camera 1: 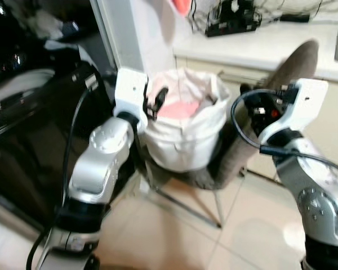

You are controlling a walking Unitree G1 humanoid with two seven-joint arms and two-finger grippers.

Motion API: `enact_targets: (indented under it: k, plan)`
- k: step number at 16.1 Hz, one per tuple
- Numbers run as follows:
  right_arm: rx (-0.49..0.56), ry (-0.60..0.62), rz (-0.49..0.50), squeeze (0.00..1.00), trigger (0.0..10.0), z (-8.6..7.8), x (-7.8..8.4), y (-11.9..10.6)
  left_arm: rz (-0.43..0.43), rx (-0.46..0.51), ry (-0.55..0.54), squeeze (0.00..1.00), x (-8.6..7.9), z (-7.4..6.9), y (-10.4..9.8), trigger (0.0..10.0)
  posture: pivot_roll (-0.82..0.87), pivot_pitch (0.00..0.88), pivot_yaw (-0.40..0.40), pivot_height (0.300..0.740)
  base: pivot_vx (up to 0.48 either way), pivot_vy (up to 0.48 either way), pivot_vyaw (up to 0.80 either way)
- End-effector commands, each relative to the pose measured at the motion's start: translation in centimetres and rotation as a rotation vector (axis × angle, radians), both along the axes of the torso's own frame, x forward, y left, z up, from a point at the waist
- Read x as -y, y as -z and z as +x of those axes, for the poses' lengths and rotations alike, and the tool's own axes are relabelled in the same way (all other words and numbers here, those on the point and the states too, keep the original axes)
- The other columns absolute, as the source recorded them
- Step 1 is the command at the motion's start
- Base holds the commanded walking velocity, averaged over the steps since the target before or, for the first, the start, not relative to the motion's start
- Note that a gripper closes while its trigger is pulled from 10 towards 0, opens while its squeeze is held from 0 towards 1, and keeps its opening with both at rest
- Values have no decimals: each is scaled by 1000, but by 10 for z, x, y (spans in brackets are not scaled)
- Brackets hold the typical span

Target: Clothes washing

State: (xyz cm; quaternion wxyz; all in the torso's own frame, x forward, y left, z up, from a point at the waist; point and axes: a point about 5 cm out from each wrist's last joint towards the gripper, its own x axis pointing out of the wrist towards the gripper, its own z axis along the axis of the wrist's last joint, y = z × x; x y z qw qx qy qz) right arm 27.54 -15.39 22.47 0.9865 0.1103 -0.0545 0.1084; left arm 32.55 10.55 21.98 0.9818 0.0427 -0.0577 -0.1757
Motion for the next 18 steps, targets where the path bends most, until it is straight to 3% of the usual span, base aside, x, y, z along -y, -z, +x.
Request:
enact_targets:
  k: [1,6,8,9,10,12,13,14,15,16,17,18]
  plan:
    - [13,-20,2,0,10000,-1,-5,-2,4,-15,-26,0,-9,1,3,10000,-36,0,154,740,0,-480,438]
    - [11,-43,-11,0,10000,0,-5,-3,-5,-15,-41,0,-10,2,3,10000,-35,0,146,740,0,-480,518]
    - [-23,-98,-54,0,10000,-1,-13,6,-11,-22,-86,0,-21,0,11,10000,-29,0,136,740,0,-480,800]
    - [-47,-133,-70,0,10000,-3,-17,13,12,-47,-104,0,-28,-2,23,10000,-28,0,131,740,0,-480,800]
    - [-104,-196,-121,0,10000,-7,-25,30,91,-98,-136,0,-43,-6,46,10000,-25,0,127,740,0,-480,800]
    - [-155,-214,-134,0,10000,-8,-29,49,136,-147,-195,0,-61,-8,66,10000,-21,0,120,740,0,-480,800]
    - [-215,-223,-125,0,10000,-9,-32,68,164,-188,-242,0,-77,-12,81,10000,-18,0,117,740,0,-480,800]
    - [-311,-271,-159,0,10000,-13,-39,101,191,-261,-310,0,-100,-20,106,10000,-18,0,116,740,0,-480,800]
    - [-331,-282,-166,0,10000,-14,-39,109,201,-273,-323,0,-105,-22,111,10000,-16,0,114,740,0,-480,800]
    - [-394,-306,-202,0,10000,-14,-39,133,190,-343,-374,0,-121,-32,134,10000,-11,0,107,740,0,-480,800]
    - [-404,-309,-207,0,10000,-14,-39,138,191,-358,-383,0,-124,-35,139,10000,-11,0,107,740,0,-480,800]
    - [-499,-251,-220,0,10000,-11,-31,168,177,-494,-467,0,-143,-57,179,10000,1,0,94,740,0,-480,800]
